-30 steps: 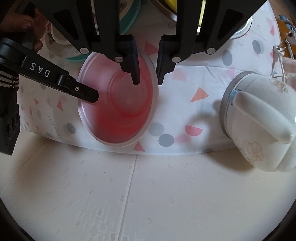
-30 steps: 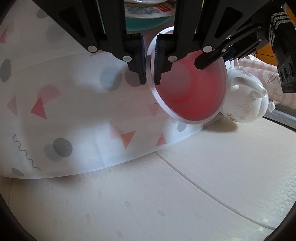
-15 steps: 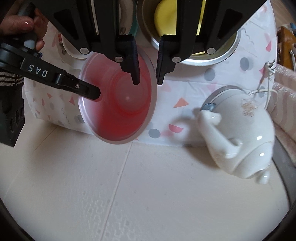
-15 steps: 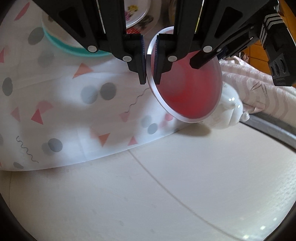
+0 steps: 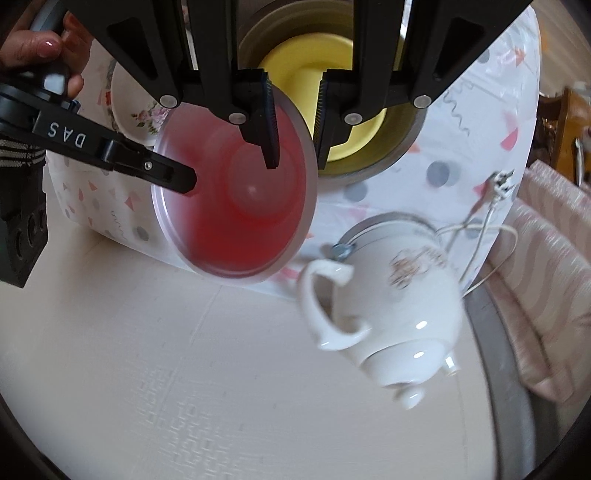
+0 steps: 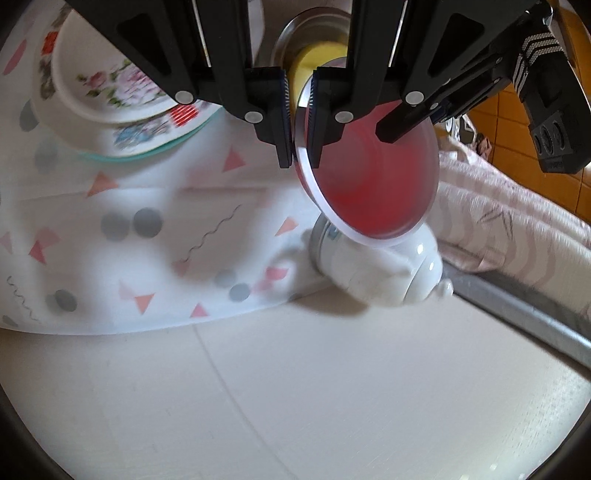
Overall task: Organize plates and bowls
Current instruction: 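Lift the pink-and-red bowl with the right gripper over the steel bowl, then lower the pink-and-red bowl into the yellow bowl and open the right gripper, then grasp the steel bowl rim with the left gripper while the right gripper grasps it too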
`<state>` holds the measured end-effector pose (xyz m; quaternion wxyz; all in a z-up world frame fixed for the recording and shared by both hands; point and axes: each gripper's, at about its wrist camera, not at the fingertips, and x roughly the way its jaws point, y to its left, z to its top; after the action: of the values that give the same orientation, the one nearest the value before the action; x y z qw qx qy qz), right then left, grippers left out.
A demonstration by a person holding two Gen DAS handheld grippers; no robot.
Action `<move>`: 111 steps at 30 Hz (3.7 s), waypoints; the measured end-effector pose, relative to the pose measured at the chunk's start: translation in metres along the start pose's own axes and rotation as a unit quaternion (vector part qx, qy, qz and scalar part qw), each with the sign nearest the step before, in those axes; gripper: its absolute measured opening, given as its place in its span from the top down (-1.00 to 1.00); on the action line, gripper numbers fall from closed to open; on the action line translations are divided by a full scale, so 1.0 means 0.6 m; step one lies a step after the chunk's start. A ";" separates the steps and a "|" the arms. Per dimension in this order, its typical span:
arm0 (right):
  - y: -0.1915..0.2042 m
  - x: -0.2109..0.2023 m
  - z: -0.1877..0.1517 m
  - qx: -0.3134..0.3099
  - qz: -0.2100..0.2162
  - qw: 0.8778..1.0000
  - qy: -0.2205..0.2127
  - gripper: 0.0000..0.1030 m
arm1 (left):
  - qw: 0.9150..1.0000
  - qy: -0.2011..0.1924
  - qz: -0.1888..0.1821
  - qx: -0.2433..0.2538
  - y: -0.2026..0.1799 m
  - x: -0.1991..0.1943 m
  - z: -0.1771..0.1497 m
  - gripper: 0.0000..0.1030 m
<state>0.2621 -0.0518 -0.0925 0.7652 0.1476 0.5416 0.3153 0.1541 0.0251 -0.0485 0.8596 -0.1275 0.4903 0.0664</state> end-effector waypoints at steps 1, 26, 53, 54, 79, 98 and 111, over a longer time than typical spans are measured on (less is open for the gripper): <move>0.005 0.003 -0.004 -0.002 0.000 1.000 0.004 0.84 | 1.000 0.002 -0.001 -0.007 0.008 -0.001 -0.005 0.65; 0.037 0.083 -0.071 -0.021 -0.029 0.996 0.083 0.79 | 0.998 0.060 0.022 -0.026 0.082 0.044 -0.088 0.65; 0.042 0.103 -0.067 -0.051 -0.047 0.993 0.093 0.60 | 0.996 0.065 0.062 -0.013 0.085 0.066 -0.096 0.65; 0.042 0.102 -0.067 -0.052 -0.047 0.993 0.093 0.60 | 0.996 0.065 0.061 -0.015 0.086 0.065 -0.096 0.65; 0.039 0.040 -0.070 -0.041 -0.024 0.998 0.049 0.60 | 0.996 0.023 0.072 -0.047 0.106 0.011 -0.090 0.03; 0.003 0.009 -0.119 -0.002 -0.049 0.997 0.063 0.59 | 0.992 0.026 0.059 -0.112 0.187 -0.004 -0.114 -0.25; 0.009 0.025 -0.083 -0.029 -0.095 0.994 0.048 0.59 | 0.995 0.046 0.023 -0.089 0.187 0.000 -0.138 -0.20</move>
<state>0.2175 -0.0438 -0.1190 0.7690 0.0575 0.5797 0.2632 0.0585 0.1091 -0.1060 0.8198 -0.1953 0.5238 0.1241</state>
